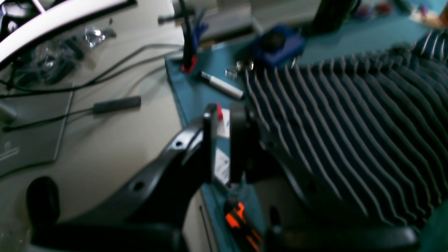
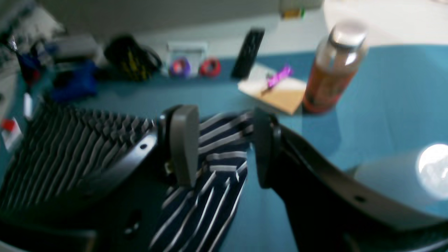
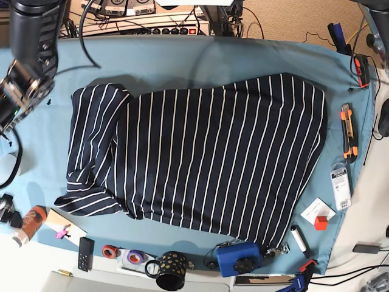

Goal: Layout the t-shirt on the table in an organized manner, then fold the t-shirt properly
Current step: 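Raise both grippers away from the shirt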

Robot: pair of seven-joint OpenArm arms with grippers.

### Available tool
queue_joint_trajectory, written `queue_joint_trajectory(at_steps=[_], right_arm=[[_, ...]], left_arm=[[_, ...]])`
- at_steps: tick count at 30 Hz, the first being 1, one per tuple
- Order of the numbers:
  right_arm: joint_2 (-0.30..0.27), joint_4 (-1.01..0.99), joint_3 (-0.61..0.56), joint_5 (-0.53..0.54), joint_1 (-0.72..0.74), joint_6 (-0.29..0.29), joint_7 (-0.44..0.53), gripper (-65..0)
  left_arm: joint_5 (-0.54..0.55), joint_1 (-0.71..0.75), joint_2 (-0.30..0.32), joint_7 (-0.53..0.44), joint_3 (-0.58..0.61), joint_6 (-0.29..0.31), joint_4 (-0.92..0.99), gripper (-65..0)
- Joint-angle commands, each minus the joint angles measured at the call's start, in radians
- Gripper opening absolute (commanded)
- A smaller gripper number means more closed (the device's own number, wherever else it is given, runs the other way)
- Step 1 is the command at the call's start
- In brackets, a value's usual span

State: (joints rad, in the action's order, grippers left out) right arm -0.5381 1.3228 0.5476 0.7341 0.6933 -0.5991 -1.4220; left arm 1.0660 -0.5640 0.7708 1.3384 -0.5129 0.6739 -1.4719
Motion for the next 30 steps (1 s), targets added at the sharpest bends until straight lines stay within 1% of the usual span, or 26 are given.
queue_joint_trajectory(at_steps=[1,4,6,9,11,13,15,18,22,26,29,30], right_arm=[[-0.021,0.04,0.005,0.018,-0.006,-0.002,0.026,-39.5],[-0.021,0.119,0.007,0.018,-0.133,0.005,0.026,-39.5],[-0.019,0.167,0.012,0.018,-0.219,0.005,0.026,-39.5],[-0.018,0.218,0.039,0.036,-0.34,0.005,0.026,-39.5],[-0.008,0.253,0.08,0.051,-0.407,0.005,0.026,-39.5],[0.013,0.3,0.148,0.076,-0.469,0.005,0.026,-39.5],[0.042,0.355,0.226,0.101,-0.523,0.005,0.026,-39.5],[0.082,0.438,0.329,0.138,-0.602,-0.012,0.026,-39.5],[0.114,0.528,0.415,0.16,-0.719,-0.014,0.026,-39.5],[0.134,0.57,0.475,0.203,-0.826,-0.014,0.026,-39.5],[0.148,0.571,0.519,0.219,-0.884,-0.019,0.026,-39.5],[0.157,0.571,0.532,0.22,-0.897,-0.034,0.026,-39.5]], left_arm=[[0.013,-0.003,0.025,-0.023,-0.011,-0.004,-0.033,-59.0],[-0.015,0.077,0.025,-0.031,-0.016,-0.005,-0.085,-59.0],[-0.017,0.137,0.024,-0.031,-0.016,-0.025,-0.116,-59.0],[-0.022,0.217,0.024,-0.031,-0.016,-0.027,-0.153,-59.0],[-0.032,0.266,0.023,-0.031,-0.016,-0.027,-0.176,-59.0],[-0.048,0.313,0.016,-0.032,-0.016,-0.031,-0.206,-59.0],[-0.089,0.357,-0.002,-0.055,-0.016,-0.061,-0.245,-59.0],[-0.179,0.431,-0.049,-0.093,-0.016,-0.099,-0.316,-59.0],[-0.27,0.536,-0.137,-0.132,-0.026,-0.145,-0.4,-59.0],[-0.281,0.65,-0.244,-0.135,-0.1,-0.154,-0.476,-59.0],[-0.278,0.744,-0.318,-0.135,-0.208,-0.154,-0.536,-59.0],[-0.27,0.772,-0.335,-0.135,-0.25,-0.154,-0.554,-59.0]])
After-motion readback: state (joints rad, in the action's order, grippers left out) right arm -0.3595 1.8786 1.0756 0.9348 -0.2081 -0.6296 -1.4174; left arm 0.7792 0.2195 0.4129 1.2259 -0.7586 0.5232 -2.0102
